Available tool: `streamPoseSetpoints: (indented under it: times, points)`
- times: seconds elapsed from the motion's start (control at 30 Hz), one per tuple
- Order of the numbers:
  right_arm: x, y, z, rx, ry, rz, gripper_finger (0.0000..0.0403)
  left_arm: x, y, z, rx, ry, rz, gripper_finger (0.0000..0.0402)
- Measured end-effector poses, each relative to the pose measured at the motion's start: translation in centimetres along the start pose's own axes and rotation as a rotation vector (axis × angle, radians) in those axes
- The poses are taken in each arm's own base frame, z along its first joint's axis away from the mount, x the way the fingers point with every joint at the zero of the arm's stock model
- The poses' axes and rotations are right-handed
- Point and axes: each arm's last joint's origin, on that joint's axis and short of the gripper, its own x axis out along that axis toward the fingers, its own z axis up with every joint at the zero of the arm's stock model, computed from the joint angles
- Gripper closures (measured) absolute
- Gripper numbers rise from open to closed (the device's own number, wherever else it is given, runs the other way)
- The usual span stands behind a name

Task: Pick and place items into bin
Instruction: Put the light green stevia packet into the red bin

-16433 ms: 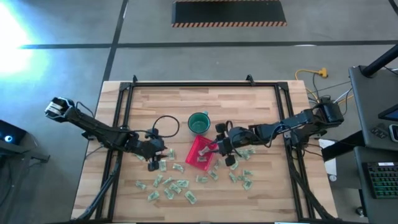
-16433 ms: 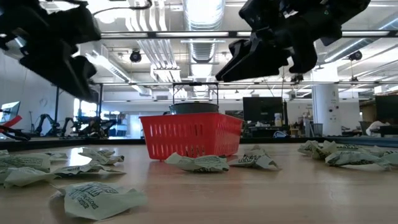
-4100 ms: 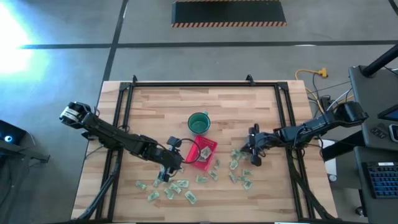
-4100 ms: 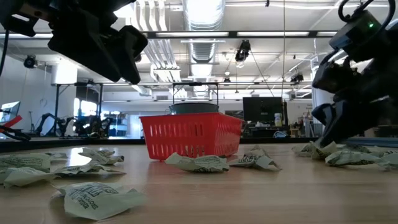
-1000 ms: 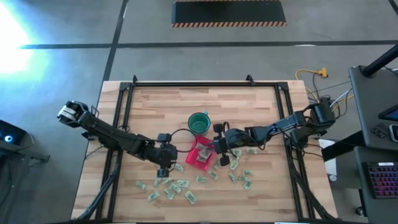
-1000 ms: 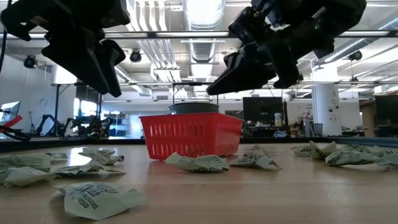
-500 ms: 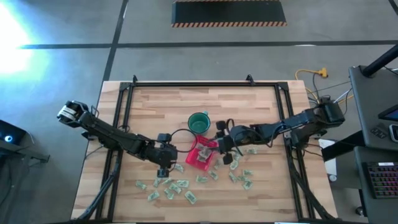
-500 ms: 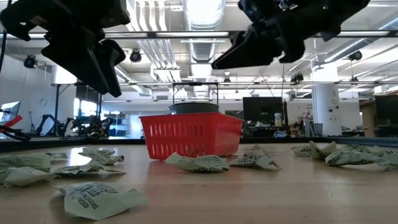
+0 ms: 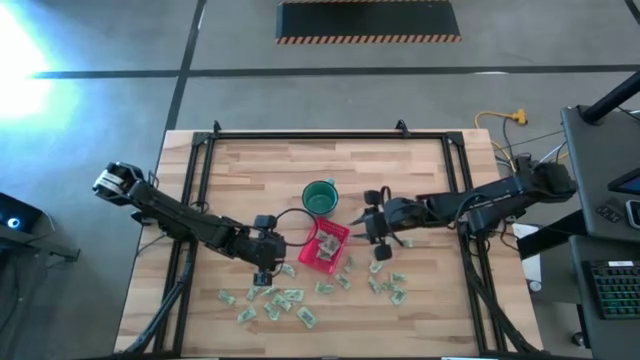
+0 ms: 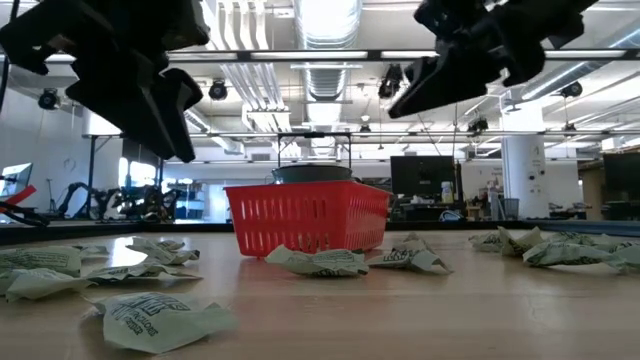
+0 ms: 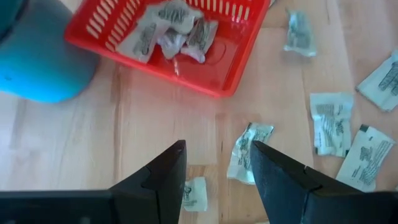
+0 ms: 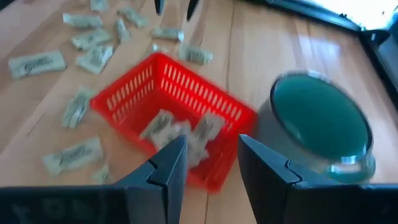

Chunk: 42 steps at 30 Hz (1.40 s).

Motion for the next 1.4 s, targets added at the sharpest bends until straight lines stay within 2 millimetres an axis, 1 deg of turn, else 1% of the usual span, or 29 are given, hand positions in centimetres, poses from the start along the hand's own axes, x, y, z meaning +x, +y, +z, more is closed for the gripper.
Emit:
streamPoseSetpoints:
  times: [0.1, 0.23, 0.4, 0.53, 0.7, 0.83, 1.0, 1.2, 1.4]
  points:
    - [-0.8, 0.3, -0.8, 0.039, 0.071, 0.016, 0.0271, 0.1, 0.0, -0.1, 0.002, 0.012, -0.002, 0.024]
    - [-1.8, 1.1, -1.6, 0.076, 0.117, 0.044, 0.0271, 0.0, 0.0, -0.1, -0.002, 0.007, -0.004, 0.024]
    - [-3.3, 1.9, -2.1, 0.087, 0.104, 0.074, 0.0272, -0.2, 0.1, -0.1, -0.006, 0.003, -0.006, 0.024]
    - [-4.5, 2.3, -2.4, 0.113, 0.075, 0.09, 0.0281, -0.1, 0.1, -0.3, -0.006, 0.006, -0.005, 0.024]
    - [-5.4, 2.6, -3.5, 0.151, 0.076, 0.105, 0.0294, 0.0, 0.1, -0.6, -0.006, 0.023, -0.012, 0.024]
    - [-5.8, 2.7, -4.8, 0.207, 0.089, 0.102, 0.0304, 0.2, 0.1, -0.9, -0.029, 0.037, -0.032, 0.024]
    - [-6.0, 2.7, -6.1, 0.236, 0.104, 0.1, 0.0314, 0.4, 0.1, -1.4, -0.027, 0.056, -0.046, 0.024]
    - [-6.0, 2.7, -6.5, 0.264, 0.11, 0.098, 0.0326, 0.8, 0.2, -2.1, -0.066, 0.085, -0.04, 0.024]
    - [-5.8, 2.8, -6.6, 0.263, 0.119, 0.097, 0.0335, 1.6, 0.3, -3.0, -0.057, 0.11, 0.003, 0.024]
